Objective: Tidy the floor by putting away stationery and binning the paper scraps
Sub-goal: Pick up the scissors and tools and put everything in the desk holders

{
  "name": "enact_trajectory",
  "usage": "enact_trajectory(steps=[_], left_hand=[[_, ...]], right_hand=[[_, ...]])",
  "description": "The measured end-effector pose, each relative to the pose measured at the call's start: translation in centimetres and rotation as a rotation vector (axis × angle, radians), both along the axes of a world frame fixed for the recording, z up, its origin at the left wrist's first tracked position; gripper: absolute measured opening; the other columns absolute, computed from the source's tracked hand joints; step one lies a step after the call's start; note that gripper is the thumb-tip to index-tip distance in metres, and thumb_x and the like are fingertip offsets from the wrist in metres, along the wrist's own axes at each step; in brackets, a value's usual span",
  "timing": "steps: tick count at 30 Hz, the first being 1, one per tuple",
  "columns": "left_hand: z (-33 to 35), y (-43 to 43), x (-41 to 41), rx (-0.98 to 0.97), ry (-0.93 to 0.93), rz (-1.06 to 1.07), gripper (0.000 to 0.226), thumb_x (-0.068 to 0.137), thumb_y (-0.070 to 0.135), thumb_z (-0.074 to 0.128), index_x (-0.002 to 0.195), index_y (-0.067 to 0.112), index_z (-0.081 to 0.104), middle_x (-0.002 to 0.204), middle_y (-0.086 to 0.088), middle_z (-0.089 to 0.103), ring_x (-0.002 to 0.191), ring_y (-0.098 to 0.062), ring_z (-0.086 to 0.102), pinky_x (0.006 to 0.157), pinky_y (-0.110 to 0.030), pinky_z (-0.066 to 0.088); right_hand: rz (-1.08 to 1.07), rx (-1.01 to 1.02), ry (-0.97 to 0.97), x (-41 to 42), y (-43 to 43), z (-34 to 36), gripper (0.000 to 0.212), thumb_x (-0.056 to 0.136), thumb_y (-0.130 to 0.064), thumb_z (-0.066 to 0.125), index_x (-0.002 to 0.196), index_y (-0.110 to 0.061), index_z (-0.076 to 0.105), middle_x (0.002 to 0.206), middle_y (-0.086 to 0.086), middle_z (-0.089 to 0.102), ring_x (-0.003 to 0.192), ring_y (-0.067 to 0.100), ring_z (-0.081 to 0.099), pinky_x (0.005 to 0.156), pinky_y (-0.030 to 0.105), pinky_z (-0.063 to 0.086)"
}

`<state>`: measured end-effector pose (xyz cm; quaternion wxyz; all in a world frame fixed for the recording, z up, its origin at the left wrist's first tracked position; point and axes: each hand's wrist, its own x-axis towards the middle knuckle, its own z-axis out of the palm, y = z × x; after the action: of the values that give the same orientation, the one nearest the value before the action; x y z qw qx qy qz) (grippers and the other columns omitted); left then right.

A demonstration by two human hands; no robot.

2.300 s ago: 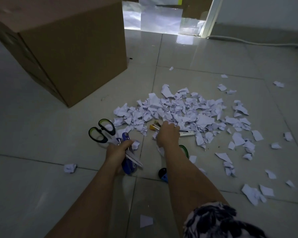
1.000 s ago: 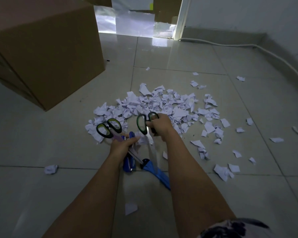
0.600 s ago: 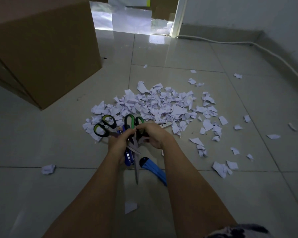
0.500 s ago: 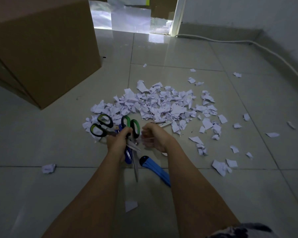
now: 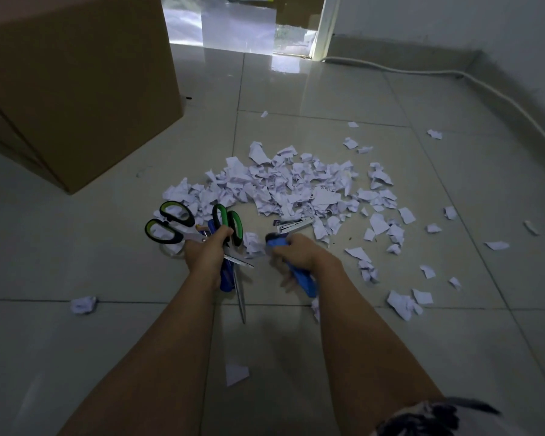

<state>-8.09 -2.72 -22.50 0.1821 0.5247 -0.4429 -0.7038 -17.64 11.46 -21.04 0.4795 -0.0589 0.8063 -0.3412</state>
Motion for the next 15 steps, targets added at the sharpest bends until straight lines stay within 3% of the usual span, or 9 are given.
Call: enact_trajectory(steps=[3,6,8,11,15], left_hand=[[-0.3,-0.1,0.0,-0.007,0.003,0.002,0.035,0.067,0.013,0.073,0.096,0.008,0.054,0.089,-0.01,0.057,0.06,-0.017,0.052,0.052,-0.023,0.041],[-0.7,-0.1,0.1,0.001,0.001,-0.004,0.041,0.067,0.012,0.073,0.104,0.004,0.057,0.091,-0.01,0.058,0.061,-0.017,0.053,0.051,-0.023,0.041],[-0.7,0.1,0.1,0.018,0.005,-0.015,0.06,0.064,0.017,0.075,0.117,0.0,0.054,0.096,-0.012,0.06,0.064,-0.018,0.056,0.051,-0.022,0.042],[-0.6,0.4,0.1,0.008,0.013,-0.032,0.079,0.052,0.025,0.076,0.123,0.001,0.052,0.104,-0.016,0.064,0.07,-0.021,0.06,0.052,-0.023,0.045],[-0.6,0.4,-0.1,-0.047,0.005,-0.079,0.033,0.066,0.011,0.073,0.094,0.006,0.057,0.08,-0.009,0.06,0.063,-0.02,0.057,0.052,-0.023,0.044]], right_hand=[[-0.254,-0.099,-0.008,-1.8,-0.2,0.7,0.012,0.089,-0.015,0.055,0.092,-0.004,0.051,0.069,0.011,0.055,0.052,0.022,0.051,0.045,0.027,0.046],[-0.338,0.02,0.266,-3.7,-0.7,0.5,0.017,0.081,-0.011,0.063,0.082,-0.004,0.047,0.072,0.013,0.051,0.054,0.023,0.046,0.052,0.03,0.043],[-0.238,0.133,0.493,-4.3,-1.1,0.3,0.018,0.08,-0.01,0.066,0.086,-0.004,0.05,0.084,0.016,0.055,0.07,0.027,0.055,0.063,0.037,0.049],[0.015,0.274,0.727,-4.4,-1.7,-0.4,0.035,0.088,-0.006,0.057,0.121,0.0,0.051,0.123,0.018,0.052,0.105,0.033,0.058,0.081,0.036,0.047],[0.205,0.304,0.812,-4.3,-1.4,-1.9,0.024,0.088,-0.005,0.053,0.112,-0.001,0.055,0.122,0.018,0.054,0.102,0.032,0.058,0.071,0.034,0.04]])
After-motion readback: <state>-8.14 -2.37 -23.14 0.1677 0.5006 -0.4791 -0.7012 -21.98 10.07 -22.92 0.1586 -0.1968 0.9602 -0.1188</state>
